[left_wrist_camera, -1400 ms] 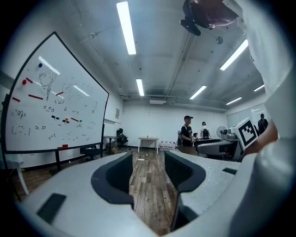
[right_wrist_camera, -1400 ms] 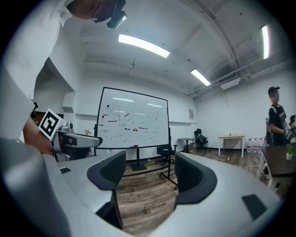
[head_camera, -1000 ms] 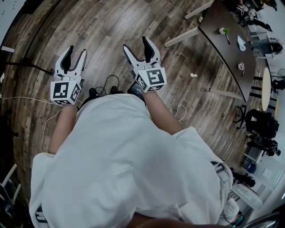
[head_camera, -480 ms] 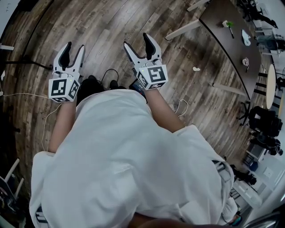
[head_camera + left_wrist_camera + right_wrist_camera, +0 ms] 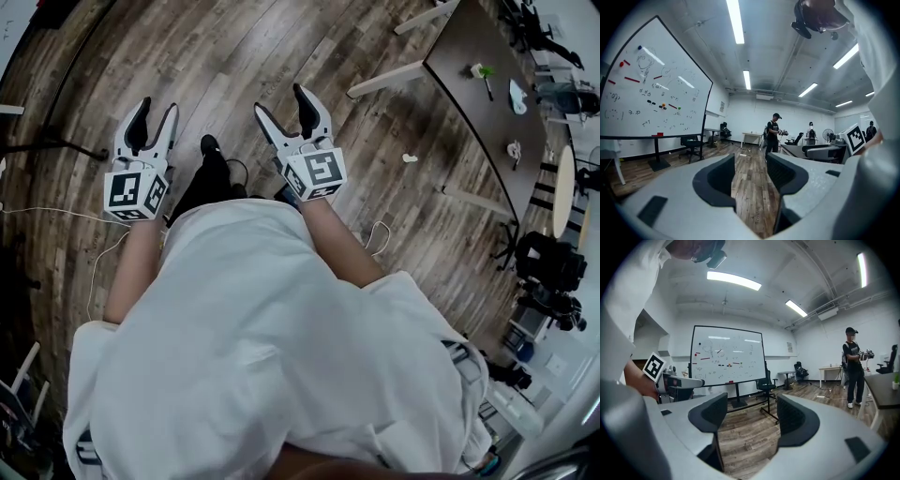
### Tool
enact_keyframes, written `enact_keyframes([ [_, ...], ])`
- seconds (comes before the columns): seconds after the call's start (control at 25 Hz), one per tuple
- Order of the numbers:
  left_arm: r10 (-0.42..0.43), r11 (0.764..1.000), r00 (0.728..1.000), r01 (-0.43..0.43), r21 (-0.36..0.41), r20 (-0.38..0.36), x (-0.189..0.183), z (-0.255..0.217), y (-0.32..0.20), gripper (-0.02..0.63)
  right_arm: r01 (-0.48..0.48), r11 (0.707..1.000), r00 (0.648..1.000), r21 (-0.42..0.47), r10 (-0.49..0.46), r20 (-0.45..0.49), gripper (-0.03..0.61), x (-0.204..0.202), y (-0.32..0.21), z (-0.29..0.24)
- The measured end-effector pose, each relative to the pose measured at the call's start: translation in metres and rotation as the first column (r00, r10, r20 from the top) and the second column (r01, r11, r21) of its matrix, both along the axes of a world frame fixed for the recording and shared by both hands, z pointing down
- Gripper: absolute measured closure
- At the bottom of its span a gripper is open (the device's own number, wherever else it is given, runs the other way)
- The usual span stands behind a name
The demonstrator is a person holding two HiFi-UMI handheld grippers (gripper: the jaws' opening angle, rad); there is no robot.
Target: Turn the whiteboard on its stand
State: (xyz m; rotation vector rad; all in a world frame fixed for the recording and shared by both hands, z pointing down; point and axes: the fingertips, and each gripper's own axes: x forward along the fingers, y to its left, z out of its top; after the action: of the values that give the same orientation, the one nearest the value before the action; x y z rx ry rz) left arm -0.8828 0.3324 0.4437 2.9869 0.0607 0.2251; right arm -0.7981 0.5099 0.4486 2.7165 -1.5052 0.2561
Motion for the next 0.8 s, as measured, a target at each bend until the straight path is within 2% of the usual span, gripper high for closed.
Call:
enact_keyframes([
  [0.48, -0.008, 1.0, 0.999, 0.007, -0.016, -0.038, 0.13, 0.0, -0.116, 0.407, 0.048, 0.998, 0.998, -0.051, -0.049, -0.029, 0.264, 0.132, -0.121, -0.012],
  [0.6, -0.029, 0.998, 0.997, 0.025, -0.051, -0.077, 0.16, -0.01, -0.145, 0.407, 0.027, 0.998, 0.999, -0.061, -0.029, -0.036, 0.264, 0.166, -0.137, -0.016],
  [0.8, -0.05, 0.998, 0.994, 0.045, -0.048, -0.098, 0.207, -0.015, -0.167, 0.407, -0.001, 0.999, 0.998, -0.049, -0.002, -0.055, 0.264, 0.222, -0.143, -0.026],
])
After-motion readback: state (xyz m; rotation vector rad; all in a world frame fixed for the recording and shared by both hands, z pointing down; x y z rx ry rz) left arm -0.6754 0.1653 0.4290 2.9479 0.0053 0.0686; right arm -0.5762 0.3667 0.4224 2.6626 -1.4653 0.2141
